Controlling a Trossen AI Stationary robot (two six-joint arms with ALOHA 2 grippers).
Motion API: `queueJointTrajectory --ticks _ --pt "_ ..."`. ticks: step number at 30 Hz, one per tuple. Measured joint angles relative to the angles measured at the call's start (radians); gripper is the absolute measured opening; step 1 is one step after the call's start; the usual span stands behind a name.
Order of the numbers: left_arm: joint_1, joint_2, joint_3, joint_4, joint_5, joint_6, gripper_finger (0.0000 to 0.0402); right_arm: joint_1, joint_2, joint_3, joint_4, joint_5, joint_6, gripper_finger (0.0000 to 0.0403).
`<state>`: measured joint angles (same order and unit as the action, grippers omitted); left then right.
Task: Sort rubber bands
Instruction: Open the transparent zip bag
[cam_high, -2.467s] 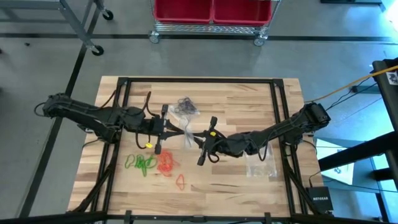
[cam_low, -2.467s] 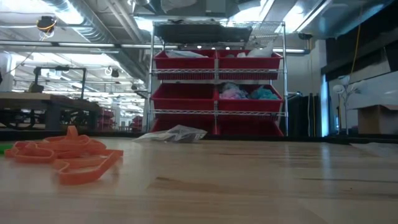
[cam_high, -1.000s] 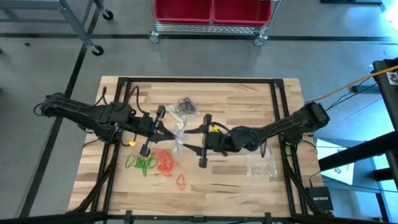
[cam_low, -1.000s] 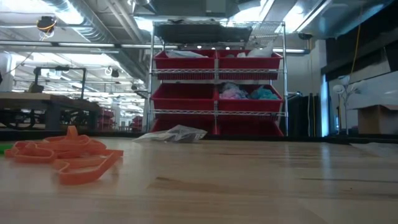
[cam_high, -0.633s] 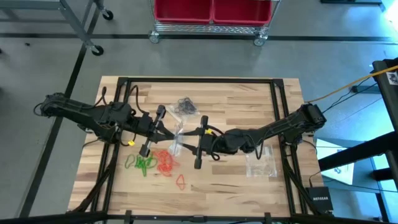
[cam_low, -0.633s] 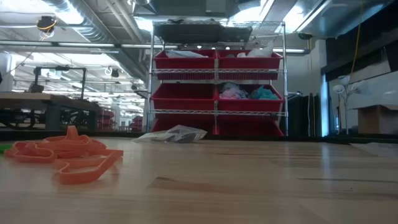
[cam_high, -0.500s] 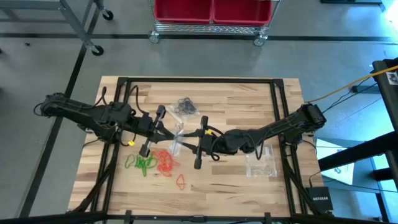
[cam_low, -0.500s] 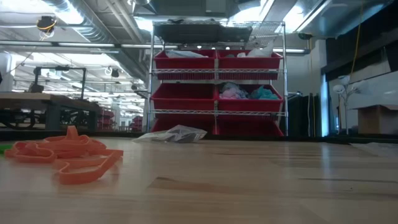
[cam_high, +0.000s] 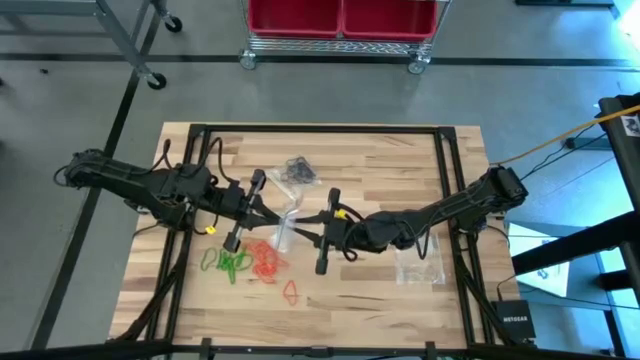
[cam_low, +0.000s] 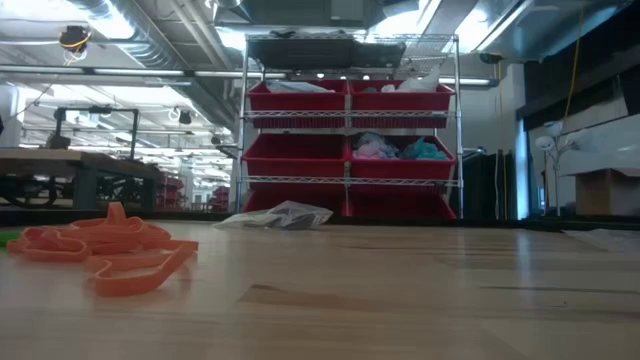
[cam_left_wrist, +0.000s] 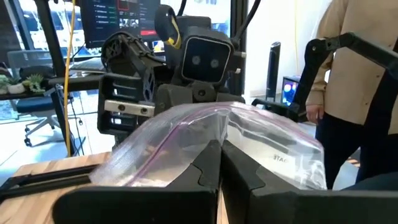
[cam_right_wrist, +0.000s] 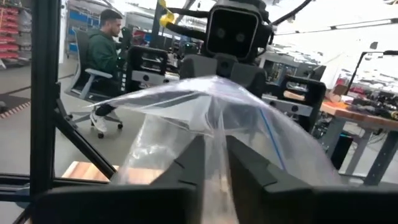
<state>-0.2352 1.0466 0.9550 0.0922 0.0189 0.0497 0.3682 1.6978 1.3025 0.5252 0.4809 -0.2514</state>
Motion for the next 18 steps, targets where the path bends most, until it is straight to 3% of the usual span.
queueJointTrajectory --ticks 5,8,12,18 --pt "0.000 0.000 0.000 0.001 0.000 -0.001 0.0000 0.000 -0.010 0.000 -0.009 0.018 0.003 0.0125" --pt "0.000 0.000 0.000 0.001 0.000 -0.001 0.0000 0.000 -0.023 0.013 -0.018 0.040 -0.012 0.0142" --pt "0.000 0.000 0.000 0.002 0.000 -0.001 0.0000 0.000 -0.024 0.041 -0.089 0.039 -0.015 0.0134" --pt "0.000 0.000 0.000 0.004 0.000 0.001 0.0000 0.000 -0.024 0.056 -0.138 0.028 0.004 0.0085"
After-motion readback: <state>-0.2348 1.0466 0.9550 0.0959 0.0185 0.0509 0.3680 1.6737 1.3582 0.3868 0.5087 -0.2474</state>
